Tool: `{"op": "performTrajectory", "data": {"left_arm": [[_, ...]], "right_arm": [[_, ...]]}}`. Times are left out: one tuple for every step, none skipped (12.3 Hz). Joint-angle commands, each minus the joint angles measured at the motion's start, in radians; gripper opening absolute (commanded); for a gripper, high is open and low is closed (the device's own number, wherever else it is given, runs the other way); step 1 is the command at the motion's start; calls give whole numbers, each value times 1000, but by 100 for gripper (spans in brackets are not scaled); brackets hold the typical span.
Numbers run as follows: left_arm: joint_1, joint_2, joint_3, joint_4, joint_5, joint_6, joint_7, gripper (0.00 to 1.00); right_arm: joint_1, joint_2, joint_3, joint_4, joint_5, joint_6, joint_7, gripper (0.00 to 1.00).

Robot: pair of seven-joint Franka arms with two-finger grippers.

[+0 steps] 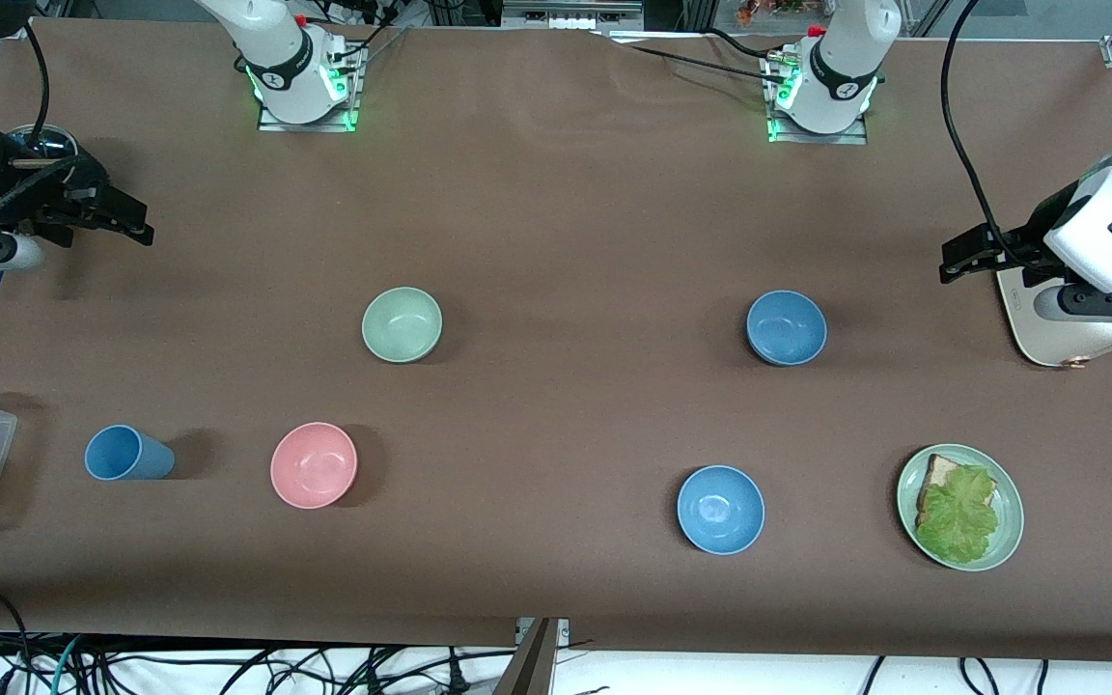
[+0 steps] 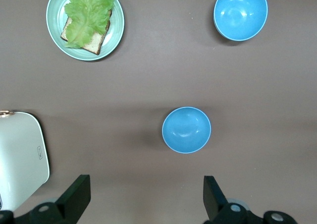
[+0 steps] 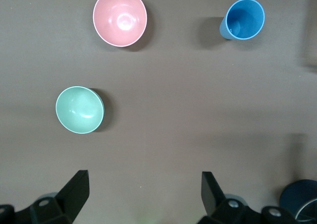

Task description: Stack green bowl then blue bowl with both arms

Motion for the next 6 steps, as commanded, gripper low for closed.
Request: {"op": "performTrajectory", "data": {"left_arm": [[-6,16,2,33,13,-13,23,100],[-4,17,2,33,13,-13,23,100],[-3,17,2,33,13,-13,23,100],[-3,17,2,33,13,-13,23,100],[-4,17,2,32,13,-13,23,100],[-6,17,2,32,13,-13,21,100]], "right_arm": [[1,31,6,31,-12,-25,-17,100],[10,33,9,28,-10,-25,-17,100],[30,35,9,25,-7,-25,-11,100],[36,35,9,25,-4,-23,0,100],[48,33,9,25,-1,-23,8,100],[64,32,10,2,1,-11,11,100]]}}
